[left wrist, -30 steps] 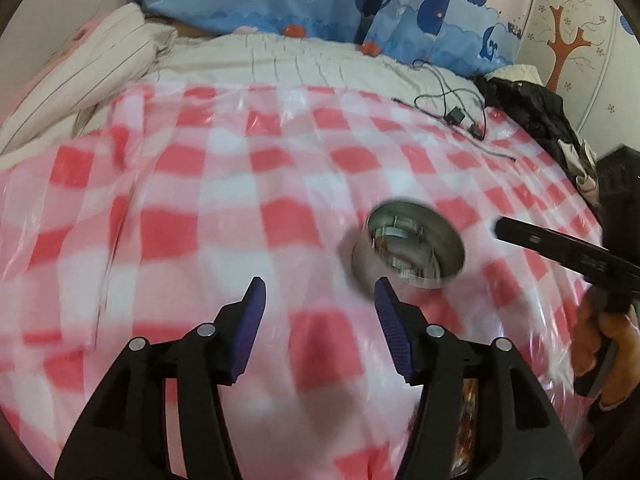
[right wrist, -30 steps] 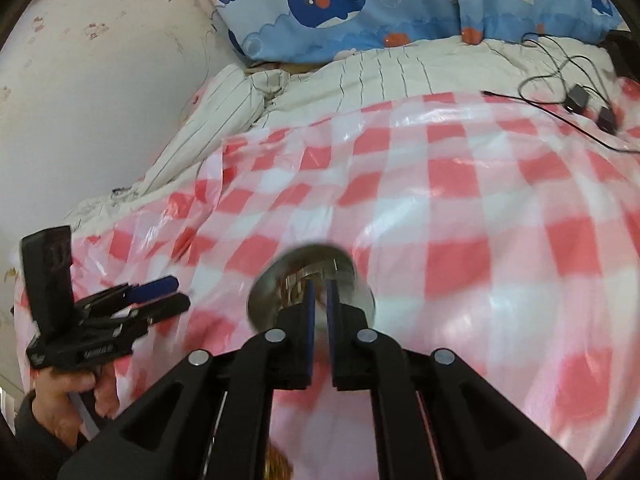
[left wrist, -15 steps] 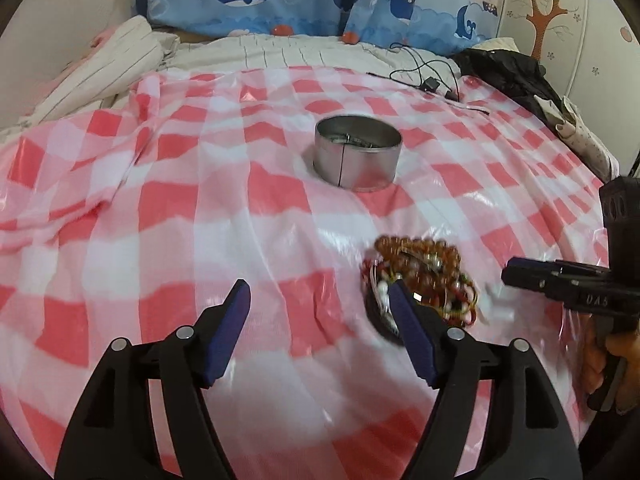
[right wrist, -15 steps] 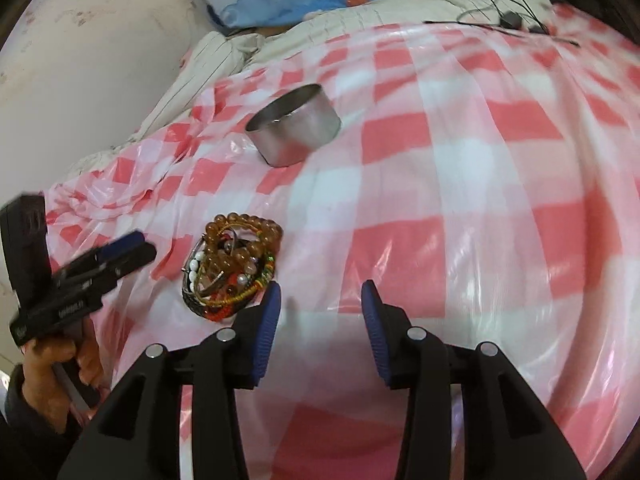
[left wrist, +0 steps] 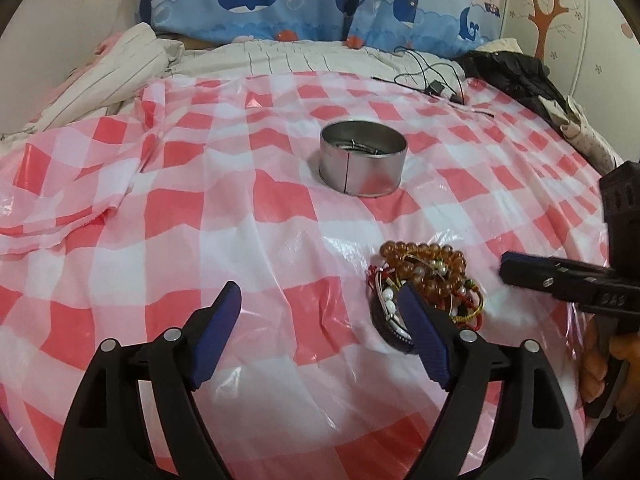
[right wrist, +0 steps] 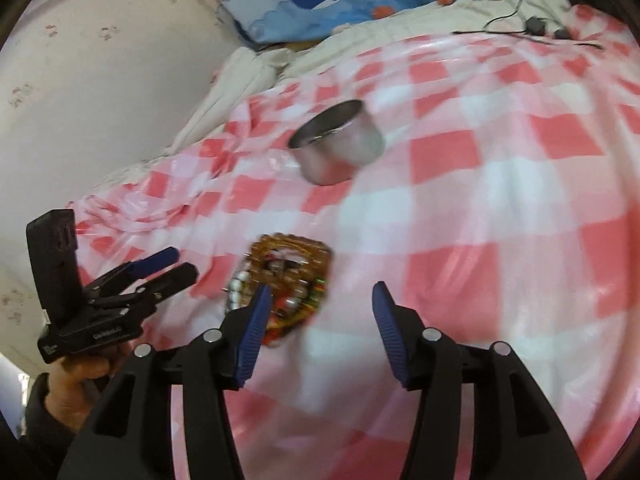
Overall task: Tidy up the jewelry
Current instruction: 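Grasp an amber bead bracelet with the right gripper and lift it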
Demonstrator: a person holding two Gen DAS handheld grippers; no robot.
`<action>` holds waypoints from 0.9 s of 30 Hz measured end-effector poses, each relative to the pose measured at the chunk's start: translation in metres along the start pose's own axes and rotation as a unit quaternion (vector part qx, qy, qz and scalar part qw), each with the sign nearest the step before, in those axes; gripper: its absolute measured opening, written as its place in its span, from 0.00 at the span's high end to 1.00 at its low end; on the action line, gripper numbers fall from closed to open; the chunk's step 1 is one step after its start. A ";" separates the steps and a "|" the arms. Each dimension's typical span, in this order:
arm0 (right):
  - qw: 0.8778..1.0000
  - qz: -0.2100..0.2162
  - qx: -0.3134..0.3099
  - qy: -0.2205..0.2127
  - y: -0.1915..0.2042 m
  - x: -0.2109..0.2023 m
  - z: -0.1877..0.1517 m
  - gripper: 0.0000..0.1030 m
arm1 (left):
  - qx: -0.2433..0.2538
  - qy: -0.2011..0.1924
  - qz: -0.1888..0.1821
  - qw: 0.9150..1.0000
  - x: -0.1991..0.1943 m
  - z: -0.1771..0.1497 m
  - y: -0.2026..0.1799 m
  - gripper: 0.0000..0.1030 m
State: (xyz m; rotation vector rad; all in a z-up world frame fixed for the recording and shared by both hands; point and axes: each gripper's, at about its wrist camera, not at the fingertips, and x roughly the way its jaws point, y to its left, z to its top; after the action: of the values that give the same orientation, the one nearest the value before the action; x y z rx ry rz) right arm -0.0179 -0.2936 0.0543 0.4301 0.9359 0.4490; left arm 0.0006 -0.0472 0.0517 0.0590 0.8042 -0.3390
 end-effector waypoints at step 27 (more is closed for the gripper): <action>0.995 -0.002 0.094 -0.014 -0.054 -0.026 0.038 0.88 | 0.042 0.004 -0.014 0.999 0.006 0.002 -0.018 0.22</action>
State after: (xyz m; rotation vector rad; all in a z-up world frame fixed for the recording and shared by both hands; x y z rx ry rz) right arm 0.0100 -0.3577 0.0621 0.6030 0.9558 0.3510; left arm 0.0004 -0.0659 0.0504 0.1272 0.7993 -0.3985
